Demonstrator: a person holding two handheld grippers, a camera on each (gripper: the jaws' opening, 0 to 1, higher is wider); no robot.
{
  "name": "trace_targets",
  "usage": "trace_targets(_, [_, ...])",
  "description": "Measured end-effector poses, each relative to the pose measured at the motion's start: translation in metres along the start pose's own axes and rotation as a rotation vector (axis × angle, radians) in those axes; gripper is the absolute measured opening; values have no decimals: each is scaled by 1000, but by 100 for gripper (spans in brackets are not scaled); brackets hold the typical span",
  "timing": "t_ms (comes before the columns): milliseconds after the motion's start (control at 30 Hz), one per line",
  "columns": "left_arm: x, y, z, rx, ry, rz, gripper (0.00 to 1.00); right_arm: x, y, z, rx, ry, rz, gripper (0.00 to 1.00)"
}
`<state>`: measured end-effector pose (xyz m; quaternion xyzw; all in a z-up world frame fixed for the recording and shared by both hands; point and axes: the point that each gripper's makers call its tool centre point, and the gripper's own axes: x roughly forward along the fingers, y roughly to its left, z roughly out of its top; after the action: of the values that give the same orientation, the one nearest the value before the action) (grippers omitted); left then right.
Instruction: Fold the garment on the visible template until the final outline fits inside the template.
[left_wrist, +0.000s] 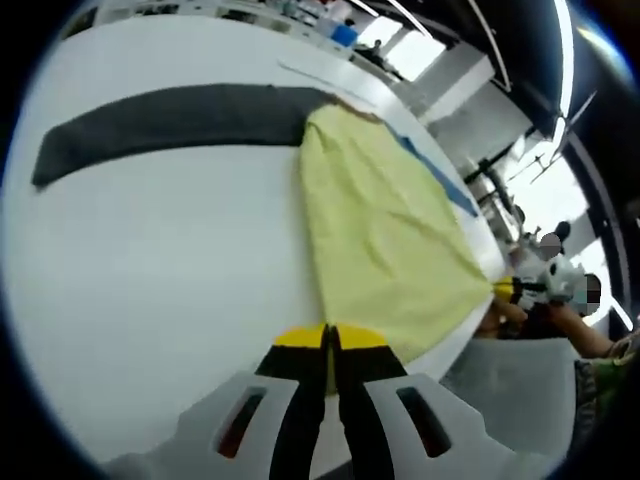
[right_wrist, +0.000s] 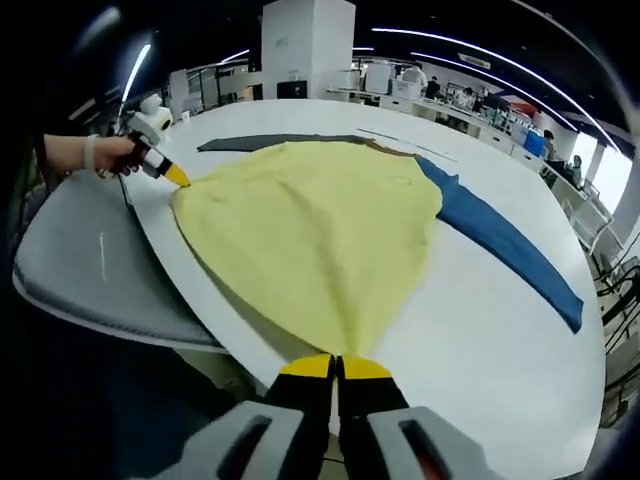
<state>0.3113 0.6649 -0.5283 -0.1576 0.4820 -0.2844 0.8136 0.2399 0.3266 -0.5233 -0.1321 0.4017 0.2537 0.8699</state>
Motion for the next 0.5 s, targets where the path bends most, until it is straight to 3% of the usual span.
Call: trace_targets(500, [3,4,-7,-8,12,9,0,9,4,-13,-9,46,27,0])
